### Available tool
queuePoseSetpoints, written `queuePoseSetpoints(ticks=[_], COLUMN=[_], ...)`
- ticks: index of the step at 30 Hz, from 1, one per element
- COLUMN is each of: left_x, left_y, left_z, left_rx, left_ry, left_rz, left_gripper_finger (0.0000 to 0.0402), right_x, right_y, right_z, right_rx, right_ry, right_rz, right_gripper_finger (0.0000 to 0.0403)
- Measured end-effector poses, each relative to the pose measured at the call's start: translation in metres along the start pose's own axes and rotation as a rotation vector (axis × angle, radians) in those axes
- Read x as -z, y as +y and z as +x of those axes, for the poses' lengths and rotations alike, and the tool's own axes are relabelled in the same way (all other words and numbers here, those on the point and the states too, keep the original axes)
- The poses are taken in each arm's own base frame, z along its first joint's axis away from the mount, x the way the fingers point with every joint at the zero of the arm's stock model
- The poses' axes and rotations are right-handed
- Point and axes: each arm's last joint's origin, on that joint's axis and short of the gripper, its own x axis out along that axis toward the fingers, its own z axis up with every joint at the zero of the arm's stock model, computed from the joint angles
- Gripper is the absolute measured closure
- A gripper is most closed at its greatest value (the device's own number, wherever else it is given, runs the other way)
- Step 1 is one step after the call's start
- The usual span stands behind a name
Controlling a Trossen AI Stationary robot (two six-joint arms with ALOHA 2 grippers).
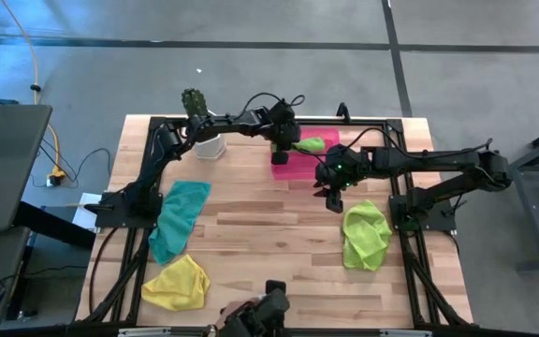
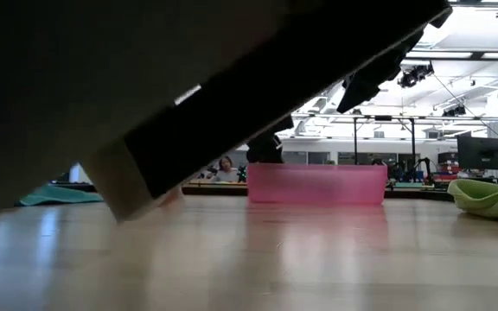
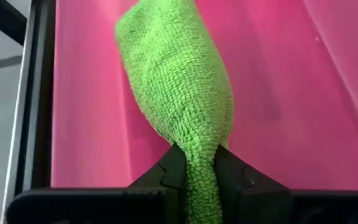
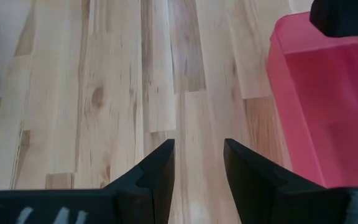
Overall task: Roll microfiber towels into tight, uniform cylinder then place into a basket
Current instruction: Put the green microfiber cloth into the pink bin
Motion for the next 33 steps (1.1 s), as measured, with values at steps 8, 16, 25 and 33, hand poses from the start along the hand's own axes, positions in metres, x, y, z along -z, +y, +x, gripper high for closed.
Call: queuePoseSetpoints(ticks=[8, 16, 25, 33], left_x=[0.001, 0.001, 0.001, -0.011], left_y=[-0.002, -0.001, 0.000, -0.001], left_z=[0.004, 0.004, 0.003, -0.002], left_rx=[-0.006, -0.051, -0.090, -0.164], left_ry=[0.010, 0.042, 0.064, 0.123], left_rz=[-0.020, -0.024, -0.043, 0.003], left_gripper_finger=[0.0351, 0.0281, 0.0230, 0.0227], right_x=[0.000, 0.001, 0.001, 0.002], right_y=[0.000, 0.000, 0.000, 0.000], right_z=[0.000, 0.000, 0.000, 0.000], right_rx=[0.000, 0.000, 0.000, 0.000], right_ry=[0.005, 0.011, 0.010, 0.017], right_rz=[0.000, 0.004, 0.008, 0.009], right_gripper_finger=[0.0272, 0.0272, 0.0272, 0.0272])
